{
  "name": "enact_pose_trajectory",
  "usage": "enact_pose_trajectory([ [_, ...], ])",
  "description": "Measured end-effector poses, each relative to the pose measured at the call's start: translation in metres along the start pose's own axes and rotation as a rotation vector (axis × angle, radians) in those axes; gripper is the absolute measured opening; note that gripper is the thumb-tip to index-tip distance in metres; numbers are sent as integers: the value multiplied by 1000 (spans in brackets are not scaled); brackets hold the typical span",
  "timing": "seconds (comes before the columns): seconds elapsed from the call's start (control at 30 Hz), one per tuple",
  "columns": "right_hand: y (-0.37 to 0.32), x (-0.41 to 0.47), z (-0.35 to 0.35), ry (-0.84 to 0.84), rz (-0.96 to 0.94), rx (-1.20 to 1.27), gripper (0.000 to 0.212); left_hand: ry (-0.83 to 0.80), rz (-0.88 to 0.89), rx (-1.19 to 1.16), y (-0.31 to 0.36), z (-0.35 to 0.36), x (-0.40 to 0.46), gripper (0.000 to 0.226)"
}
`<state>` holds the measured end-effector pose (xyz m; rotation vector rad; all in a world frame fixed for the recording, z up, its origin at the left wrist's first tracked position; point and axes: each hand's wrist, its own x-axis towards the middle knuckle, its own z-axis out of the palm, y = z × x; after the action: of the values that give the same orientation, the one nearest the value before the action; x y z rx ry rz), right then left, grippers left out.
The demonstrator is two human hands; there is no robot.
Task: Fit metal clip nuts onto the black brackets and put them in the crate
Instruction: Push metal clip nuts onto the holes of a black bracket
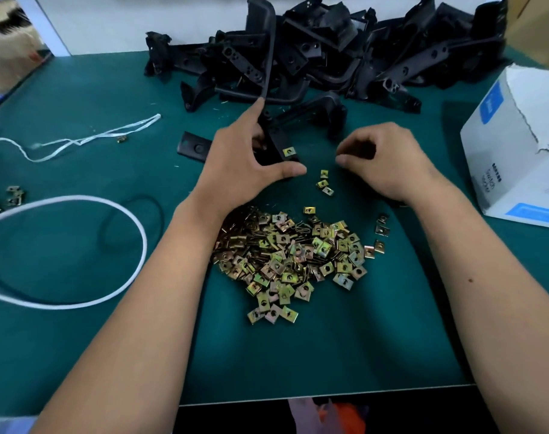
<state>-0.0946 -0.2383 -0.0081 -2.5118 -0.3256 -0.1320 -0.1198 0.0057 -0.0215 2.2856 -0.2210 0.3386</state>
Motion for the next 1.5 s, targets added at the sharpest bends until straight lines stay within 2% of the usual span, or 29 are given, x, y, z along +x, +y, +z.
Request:
enact_pose_trajectory([
  [0.13, -8, -2, 2, -146, -73, -20, 18, 1, 21, -6, 1, 0, 0, 134],
  [0.23, -13, -2, 5, -152, -134, -16, 10, -10, 34, 0, 2, 1, -1, 135],
  [0.33, -15, -3, 10, -161, -165, -8, 13, -16, 49, 10, 5, 2, -1, 132],
  [0.4, -18, -3, 13, -101, -169, 38, 13, -15, 56, 6, 6, 4, -1, 129],
  [0.5, -23, -4, 17, 28, -93, 306, 11, -13, 77, -6, 7, 5, -1, 125],
  [0.6, -29, -6, 20, 80, 38, 611, 15, -22, 120, -9, 9, 7, -1, 123],
  [0.7, -31, -5, 20, 48, 156, 840, 22, -23, 144, -16, 9, 10, -2, 121],
  [0.83, -32, -5, 16, -30, 234, 1121, 16, -31, 176, -9, 11, 12, -2, 122],
  [1.03, -35, -4, 21, 93, 193, 1033, 13, -32, 210, -21, 13, 14, -3, 123],
  [1.2, -38, -7, 25, 100, 165, 1007, 24, -68, 230, -23, 16, 18, -2, 123],
  [1.5, -38, -5, 28, 115, 195, 974, 25, -49, 225, -40, 14, 19, -3, 123],
])
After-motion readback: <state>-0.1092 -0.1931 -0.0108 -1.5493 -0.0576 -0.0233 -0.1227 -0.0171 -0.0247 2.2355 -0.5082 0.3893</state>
